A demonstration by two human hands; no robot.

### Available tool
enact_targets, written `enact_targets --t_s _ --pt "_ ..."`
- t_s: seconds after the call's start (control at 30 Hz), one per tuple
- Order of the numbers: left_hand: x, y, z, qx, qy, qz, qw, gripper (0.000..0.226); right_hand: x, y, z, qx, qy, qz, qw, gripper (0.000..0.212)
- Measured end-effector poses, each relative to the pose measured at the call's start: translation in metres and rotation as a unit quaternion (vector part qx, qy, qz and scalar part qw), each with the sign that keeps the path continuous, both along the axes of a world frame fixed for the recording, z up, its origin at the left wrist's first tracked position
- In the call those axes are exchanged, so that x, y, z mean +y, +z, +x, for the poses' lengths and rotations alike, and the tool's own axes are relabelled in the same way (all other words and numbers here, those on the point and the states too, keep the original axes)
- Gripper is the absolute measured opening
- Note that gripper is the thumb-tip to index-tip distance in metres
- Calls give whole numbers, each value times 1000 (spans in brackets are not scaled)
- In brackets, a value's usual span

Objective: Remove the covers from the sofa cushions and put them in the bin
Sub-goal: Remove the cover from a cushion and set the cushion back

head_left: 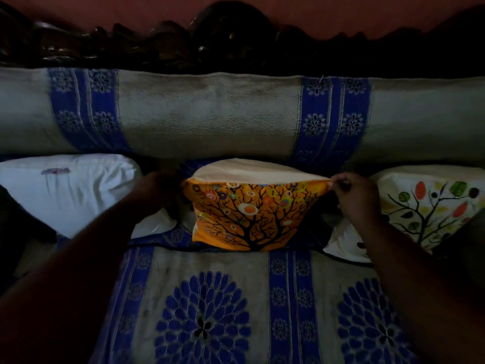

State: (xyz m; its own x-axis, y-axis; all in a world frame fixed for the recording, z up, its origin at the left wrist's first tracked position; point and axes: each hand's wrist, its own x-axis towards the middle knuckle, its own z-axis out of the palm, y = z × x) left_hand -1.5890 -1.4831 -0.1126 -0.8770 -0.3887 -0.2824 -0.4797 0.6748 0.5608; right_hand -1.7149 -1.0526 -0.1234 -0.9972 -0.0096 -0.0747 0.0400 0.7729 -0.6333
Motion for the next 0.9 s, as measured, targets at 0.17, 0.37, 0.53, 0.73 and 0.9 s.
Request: enact_targets --t_s 0.17,0.37,0.53,0.73,0.9 --pt "22 12 -1 75 32 8 997 17 -7 5 3 29 -23 0 999 13" --pt "39 6 -6 142 107 -29 984 28 -22 14 -3 81 -44 45 995 20" --pt "41 1 -8 51 68 -83 993 22 -16 13 -18 28 -66 -68 995 20" --pt "72 -11 1 97 235 269 929 45 -28 -3 15 -210 -74 -116 968 89" --pt "82 -32 0 79 192 382 901 61 -57 -31 37 -295 -66 -253 919 63"
